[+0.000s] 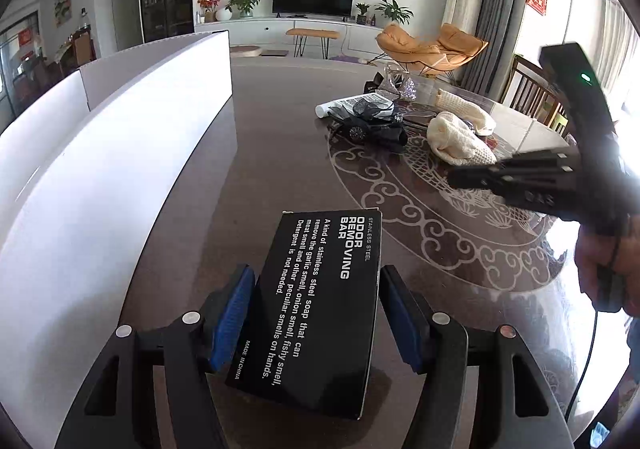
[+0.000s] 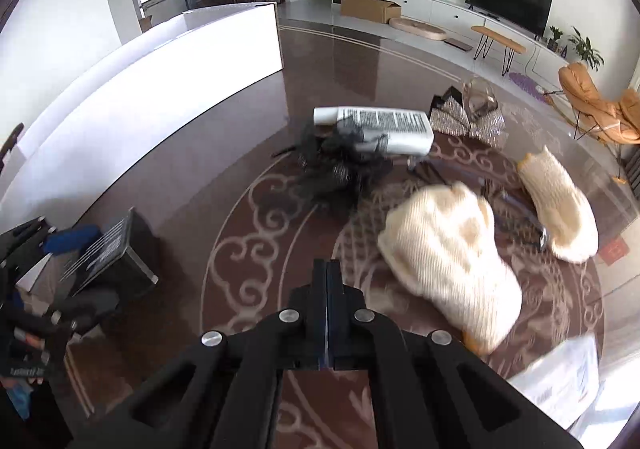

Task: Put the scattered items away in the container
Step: 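Lift the black soap box with the left tool toward the container, then carry the soap box with the left tool while the right tool grasps the black mesh bag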

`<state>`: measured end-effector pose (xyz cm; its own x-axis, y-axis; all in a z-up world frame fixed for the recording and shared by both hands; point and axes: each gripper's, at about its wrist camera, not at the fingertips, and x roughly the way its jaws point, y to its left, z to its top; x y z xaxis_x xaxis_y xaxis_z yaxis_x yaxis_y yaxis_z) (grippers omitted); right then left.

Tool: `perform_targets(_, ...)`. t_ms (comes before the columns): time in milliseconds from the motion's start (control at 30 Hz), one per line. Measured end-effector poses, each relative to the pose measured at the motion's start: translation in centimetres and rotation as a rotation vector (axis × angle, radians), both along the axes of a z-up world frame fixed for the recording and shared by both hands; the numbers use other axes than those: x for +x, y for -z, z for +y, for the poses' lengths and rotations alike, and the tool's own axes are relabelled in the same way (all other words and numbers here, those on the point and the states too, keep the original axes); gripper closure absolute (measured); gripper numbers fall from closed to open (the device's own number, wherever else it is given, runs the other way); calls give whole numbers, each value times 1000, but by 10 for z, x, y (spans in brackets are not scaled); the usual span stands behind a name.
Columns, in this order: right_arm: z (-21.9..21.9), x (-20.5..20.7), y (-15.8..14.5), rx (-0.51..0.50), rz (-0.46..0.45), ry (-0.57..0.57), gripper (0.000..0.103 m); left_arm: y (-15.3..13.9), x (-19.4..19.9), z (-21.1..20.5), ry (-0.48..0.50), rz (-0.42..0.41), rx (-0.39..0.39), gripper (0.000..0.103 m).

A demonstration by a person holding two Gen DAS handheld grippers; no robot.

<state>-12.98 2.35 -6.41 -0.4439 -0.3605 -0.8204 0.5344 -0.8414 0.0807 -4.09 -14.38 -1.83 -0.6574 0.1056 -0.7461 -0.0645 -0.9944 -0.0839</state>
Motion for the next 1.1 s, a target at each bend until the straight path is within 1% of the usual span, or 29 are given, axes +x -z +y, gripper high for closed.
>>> perform_targets(33, 9, 11, 0, -35, -14, -1, 103, 0, 2, 1, 1, 3, -2, 40)
perform_targets(67, 15, 19, -1, -57, -16, -3, 103, 0, 4, 4, 1, 7, -7, 40)
perform_targets(100, 18, 23, -3, -71, -10, -5, 99, 1, 5, 6, 0, 12, -16, 40)
perform_targets(167, 19, 16, -11, -89, 8, -15, 86, 2, 5, 10, -6, 14, -36, 40)
perform_targets(200, 15, 9, -18, -83, 39, -20, 61, 1, 5, 12, -8, 10, -42, 40)
perform_targets(233, 10, -1, -25, -67, 73, -35, 47, 1, 4, 12, -9, 4, -40, 40)
perform_targets(267, 2, -14, -30, -47, 90, -57, 47, 1, 4, 12, -9, -1, -34, 40)
perform_targets(367, -19, -60, -34, 26, 81, -105, 47, 1, 4, 9, -13, -5, -13, 40)
perform_targets(433, -33, -77, -34, 78, 110, -162, 47, 2, 4, 10, -14, -2, -14, 40)
perform_targets(533, -56, -90, -26, 147, 145, -277, 47, 6, 2, 12, -13, -9, -15, 40)
perform_targets(600, -67, -98, -15, 178, 124, -314, 47, 13, 0, 10, -16, -38, 15, 40)
perform_targets(633, -72, -102, -8, 193, 105, -324, 47, 19, 0, 8, -19, -63, 45, 40)
perform_targets(667, -76, -106, -1, 208, 81, -333, 47, 18, 3, 7, -27, -36, 53, 40)
perform_targets(767, -85, -111, 15, 252, 33, -334, 47, 19, 4, 7, -32, -35, 57, 40)
perform_targets(800, -84, -112, 17, 245, 13, -316, 51, 19, 4, 6, -30, -34, 65, 40)
perform_targets(833, -82, -112, 18, 236, 2, -294, 58, 19, 3, 6, -26, -33, 71, 40)
perform_targets(900, -75, -102, 17, 228, -12, -261, 59, 19, 0, 8, -10, -36, 60, 40)
perform_targets(967, -64, -82, 17, 215, -17, -230, 59, 18, -2, 9, 11, -41, 34, 41)
perform_targets(1100, -27, -20, 16, 173, -20, -104, 58, 19, 3, 9, 9, -43, 45, 42)
